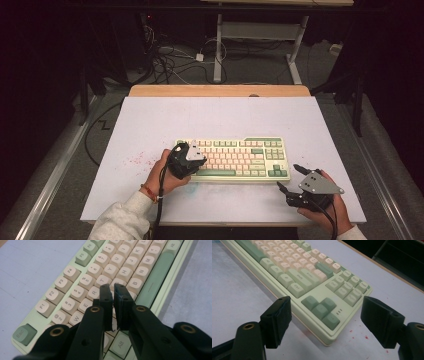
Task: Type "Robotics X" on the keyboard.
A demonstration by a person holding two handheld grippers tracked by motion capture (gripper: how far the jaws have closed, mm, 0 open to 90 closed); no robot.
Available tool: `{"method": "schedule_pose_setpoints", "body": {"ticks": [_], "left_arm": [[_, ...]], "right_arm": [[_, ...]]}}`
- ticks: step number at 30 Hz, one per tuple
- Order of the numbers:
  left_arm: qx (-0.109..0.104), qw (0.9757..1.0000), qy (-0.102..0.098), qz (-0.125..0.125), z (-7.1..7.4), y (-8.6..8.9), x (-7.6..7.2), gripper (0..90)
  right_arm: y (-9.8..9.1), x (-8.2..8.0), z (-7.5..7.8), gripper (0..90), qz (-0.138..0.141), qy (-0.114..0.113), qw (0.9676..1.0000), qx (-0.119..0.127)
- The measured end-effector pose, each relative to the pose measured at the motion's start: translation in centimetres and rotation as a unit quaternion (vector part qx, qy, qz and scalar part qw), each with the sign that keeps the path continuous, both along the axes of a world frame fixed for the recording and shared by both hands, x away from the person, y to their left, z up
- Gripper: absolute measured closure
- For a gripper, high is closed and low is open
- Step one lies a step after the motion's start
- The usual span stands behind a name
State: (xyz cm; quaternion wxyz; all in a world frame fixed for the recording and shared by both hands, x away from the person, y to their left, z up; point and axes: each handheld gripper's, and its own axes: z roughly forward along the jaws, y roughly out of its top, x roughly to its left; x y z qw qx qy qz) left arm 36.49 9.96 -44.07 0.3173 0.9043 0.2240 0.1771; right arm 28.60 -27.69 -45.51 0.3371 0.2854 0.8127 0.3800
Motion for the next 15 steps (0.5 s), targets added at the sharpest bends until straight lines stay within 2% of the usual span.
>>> {"method": "schedule_pose_setpoints", "body": {"ticks": [8, 10, 12, 15], "left_arm": [[-0.008, 0.9999, -0.014, -0.002, 0.3, 0.4, -0.4, 78.0], [-0.011, 0.9998, -0.018, 0.001, 0.2, 0.6, -0.5, 72.3], [-0.016, 0.9997, -0.02, -0.002, 0.2, 1.0, -0.7, 71.3], [-0.021, 0.9992, -0.033, 0.008, 0.0, 1.5, -1.1, 63.3]], "right_arm": [[0.0, 0.0, 0.0, 25.2, -0.001, 0.001, 1.0, -0.002], [0.0, 0.0, 0.0, 25.2, 0.0, 0.0, 1.0, -0.001], [0.0, -0.1, 0.1, 25.2, 0.0, -0.001, 1.0, 0.001], [-0.1, -0.1, 0.1, 25.2, -0.001, -0.004, 1.0, 0.002]]}}
